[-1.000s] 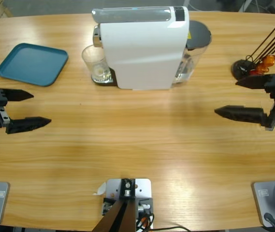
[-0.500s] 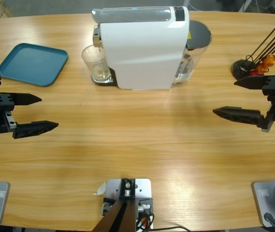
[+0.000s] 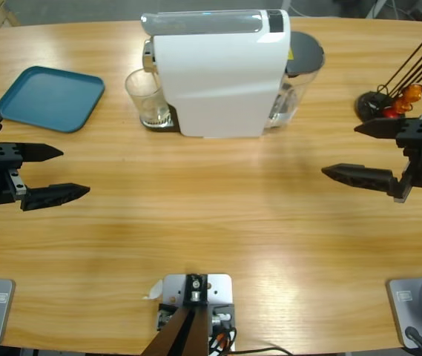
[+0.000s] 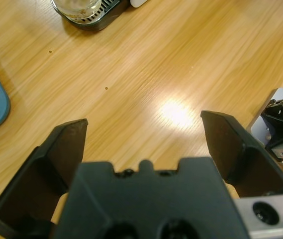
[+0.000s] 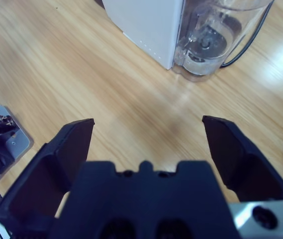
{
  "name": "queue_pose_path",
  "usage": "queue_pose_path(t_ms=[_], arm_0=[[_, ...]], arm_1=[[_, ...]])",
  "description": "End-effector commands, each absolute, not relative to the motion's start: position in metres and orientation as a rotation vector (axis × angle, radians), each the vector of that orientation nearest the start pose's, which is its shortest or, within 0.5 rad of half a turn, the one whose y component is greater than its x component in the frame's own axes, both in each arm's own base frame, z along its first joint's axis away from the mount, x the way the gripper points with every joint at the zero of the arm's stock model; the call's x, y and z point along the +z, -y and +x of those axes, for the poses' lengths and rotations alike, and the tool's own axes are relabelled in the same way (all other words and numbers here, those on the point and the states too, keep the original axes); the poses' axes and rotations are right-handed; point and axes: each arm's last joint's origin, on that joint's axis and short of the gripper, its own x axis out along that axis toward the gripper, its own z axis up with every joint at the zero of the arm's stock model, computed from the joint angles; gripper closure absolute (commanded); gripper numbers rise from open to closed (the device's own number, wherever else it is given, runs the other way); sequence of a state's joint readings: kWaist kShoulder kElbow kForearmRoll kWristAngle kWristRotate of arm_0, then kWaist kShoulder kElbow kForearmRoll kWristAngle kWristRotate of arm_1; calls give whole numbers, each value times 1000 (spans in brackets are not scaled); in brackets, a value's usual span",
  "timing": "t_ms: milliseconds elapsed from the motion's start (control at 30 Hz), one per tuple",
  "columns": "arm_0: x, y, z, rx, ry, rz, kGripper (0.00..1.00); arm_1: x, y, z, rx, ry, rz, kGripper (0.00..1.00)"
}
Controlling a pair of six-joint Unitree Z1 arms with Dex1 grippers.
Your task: Pour coffee
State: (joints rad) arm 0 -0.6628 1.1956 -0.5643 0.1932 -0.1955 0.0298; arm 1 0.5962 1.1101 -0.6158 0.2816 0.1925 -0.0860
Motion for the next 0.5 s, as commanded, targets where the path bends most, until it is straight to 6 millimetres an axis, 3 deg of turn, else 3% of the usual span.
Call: queue_pose_path(t_ms=[33, 500], arm_0=[[240, 107, 119, -805, -888, 236, 0], [250, 104, 104, -854, -811, 226, 0]], arm_1=[[269, -92, 115, 799, -792, -230, 0], [264, -92, 115, 799, -786, -222, 0]])
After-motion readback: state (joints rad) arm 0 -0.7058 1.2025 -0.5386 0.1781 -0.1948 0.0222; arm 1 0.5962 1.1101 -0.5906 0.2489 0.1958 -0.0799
